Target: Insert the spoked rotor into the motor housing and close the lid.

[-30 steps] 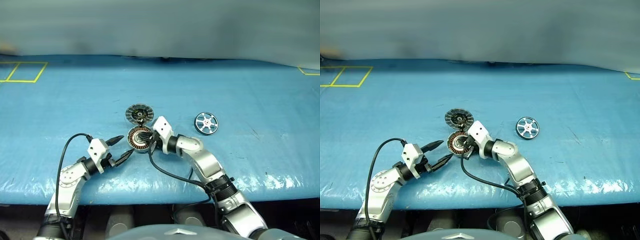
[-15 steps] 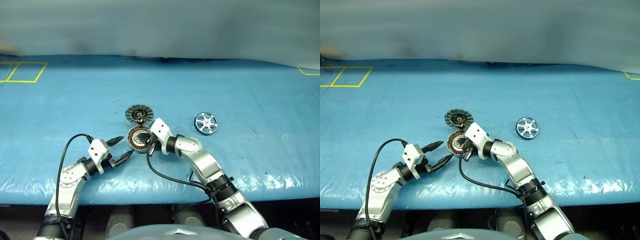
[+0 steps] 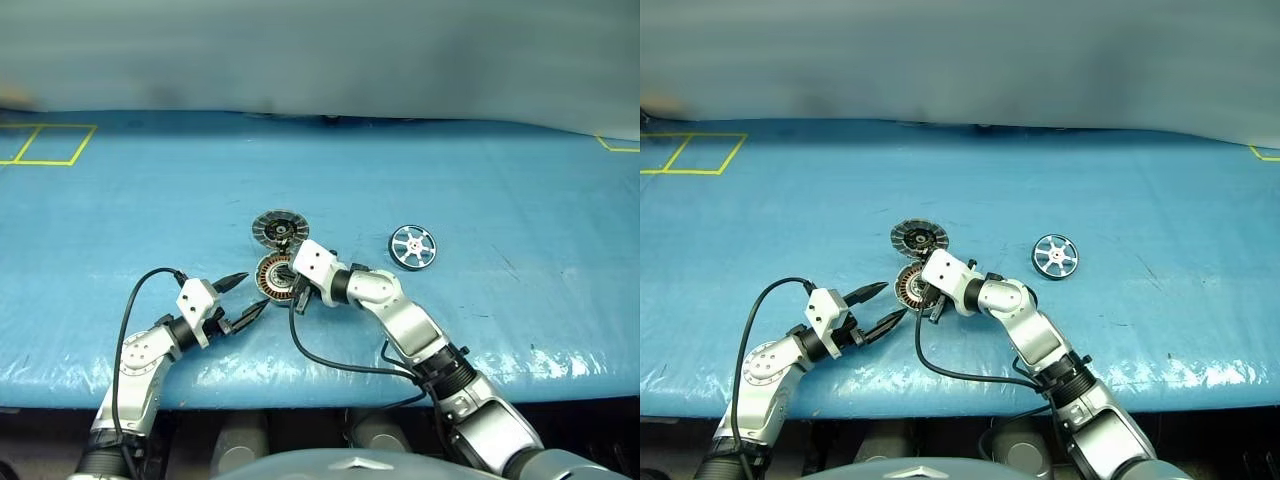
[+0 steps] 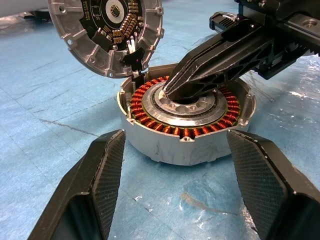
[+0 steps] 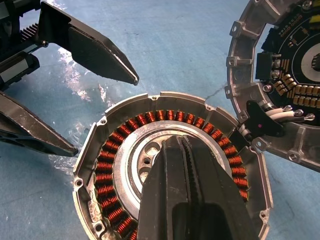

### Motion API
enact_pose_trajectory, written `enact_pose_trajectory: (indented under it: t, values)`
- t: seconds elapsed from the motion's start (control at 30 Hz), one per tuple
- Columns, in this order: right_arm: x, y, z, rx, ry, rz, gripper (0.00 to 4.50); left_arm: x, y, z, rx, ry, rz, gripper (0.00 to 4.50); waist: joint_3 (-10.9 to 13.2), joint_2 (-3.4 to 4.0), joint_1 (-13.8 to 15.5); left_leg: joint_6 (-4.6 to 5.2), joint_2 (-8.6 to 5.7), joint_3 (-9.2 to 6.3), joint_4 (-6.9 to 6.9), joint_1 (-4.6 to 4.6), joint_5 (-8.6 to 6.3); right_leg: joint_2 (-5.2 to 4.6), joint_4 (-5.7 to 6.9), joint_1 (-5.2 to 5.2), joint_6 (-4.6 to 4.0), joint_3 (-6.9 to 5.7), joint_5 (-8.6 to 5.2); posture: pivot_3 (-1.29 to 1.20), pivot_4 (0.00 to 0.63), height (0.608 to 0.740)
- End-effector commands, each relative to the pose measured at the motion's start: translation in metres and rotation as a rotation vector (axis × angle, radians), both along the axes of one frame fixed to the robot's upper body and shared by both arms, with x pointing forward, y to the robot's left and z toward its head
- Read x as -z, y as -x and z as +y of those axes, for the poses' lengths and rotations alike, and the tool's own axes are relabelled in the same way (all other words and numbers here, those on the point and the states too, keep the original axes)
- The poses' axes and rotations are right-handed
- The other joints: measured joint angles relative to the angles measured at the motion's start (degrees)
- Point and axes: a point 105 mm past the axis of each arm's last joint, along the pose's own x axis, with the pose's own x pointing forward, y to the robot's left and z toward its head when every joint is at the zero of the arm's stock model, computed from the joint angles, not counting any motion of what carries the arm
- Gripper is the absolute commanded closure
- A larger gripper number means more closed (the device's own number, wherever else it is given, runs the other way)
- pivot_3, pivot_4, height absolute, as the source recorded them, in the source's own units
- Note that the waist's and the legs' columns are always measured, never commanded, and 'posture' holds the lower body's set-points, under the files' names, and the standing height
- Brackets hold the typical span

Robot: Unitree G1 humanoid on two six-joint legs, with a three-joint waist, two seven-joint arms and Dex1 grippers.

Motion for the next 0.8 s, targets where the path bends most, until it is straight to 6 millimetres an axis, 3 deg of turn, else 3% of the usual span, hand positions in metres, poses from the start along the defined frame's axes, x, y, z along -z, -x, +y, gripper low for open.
enact_pose_trajectory:
  t: [0.03, 0.2, 0.33, 0.43, 0.5, 0.63, 0.77, 0.8]
  values:
    - [0.007, 0.005, -0.003, 0.014, -0.056, 0.076, 4.44, -0.004, 0.000, 0.000, -0.002, 0.007, -0.024, 1.08, 0.0, -0.01, 0.0, 0.00, 0.00, 0.00, 0.00, 0.00, 0.00, 0.00, 0.00, 0.00, 0.00, 0.00, 0.00, 0.00, 0.150, 0.740]
    - [-0.037, 0.007, -0.006, 0.002, -0.285, 0.043, 4.44, -0.009, -0.001, -0.001, 0.010, 0.029, -0.035, 1.08, 0.0, 0.00, 0.1, 0.00, 0.00, -0.02, -0.02, -0.11, 0.00, 0.00, -0.05, -0.06, 0.01, -0.01, 0.00, 0.00, 0.150, 0.740]
    - [-0.051, 0.004, -0.025, 0.055, -0.320, 0.009, 4.44, -0.012, -0.001, -0.001, 0.019, 0.043, -0.039, 1.08, 0.1, 0.01, 0.1, 0.00, 0.00, -0.01, -0.01, -0.21, 0.00, -0.01, -0.14, -0.12, 0.16, -0.01, 0.09, 0.00, 0.150, 0.740]
    - [-0.055, 0.001, -0.062, 0.162, -0.264, -0.044, 4.44, -0.015, 0.000, -0.002, 0.038, 0.065, -0.034, 1.08, 0.0, 0.01, 0.4, 0.00, 0.00, -0.03, -0.06, -0.23, 0.00, -0.01, -0.27, -0.08, 0.26, -0.04, 0.15, 0.00, 0.150, 0.740]
    - [-0.050, -0.005, -0.097, 0.284, -0.159, -0.077, 4.44, -0.015, 0.001, -0.003, 0.046, 0.071, -0.032, 1.08, 0.1, 0.01, 0.7, -0.02, -0.02, -0.03, -0.07, -0.29, -0.01, -0.05, -0.42, -0.07, 0.25, -0.05, 0.15, 0.00, 0.150, 0.740]
    - [-0.047, -0.012, -0.155, 0.484, -0.020, -0.112, 3.56, -0.013, 0.002, -0.005, 0.055, 0.076, -0.028, 1.08, 0.1, 0.00, 0.7, -0.02, -0.11, 0.03, -0.05, -0.39, -0.01, -0.17, -0.61, -0.08, 0.26, 0.00, 0.16, 0.00, 0.150, 0.740]
    - [-0.049, -0.014, -0.194, 0.625, 0.031, -0.127, 2.21, -0.011, 0.002, -0.006, 0.061, 0.084, -0.027, 1.08, 0.1, 0.00, 0.6, -0.02, -0.06, 0.05, -0.06, -0.35, -0.01, -0.10, -0.58, -0.08, 0.26, 0.03, 0.16, 0.00, 0.150, 0.740]
    - [-0.047, -0.014, -0.202, 0.649, 0.047, -0.123, 2.21, -0.011, 0.002, -0.006, 0.062, 0.084, -0.027, 1.08, 0.1, 0.00, 0.6, -0.01, -0.04, 0.05, -0.06, -0.35, -0.01, -0.07, -0.56, -0.08, 0.26, 0.02, 0.16, 0.00, 0.150, 0.740]
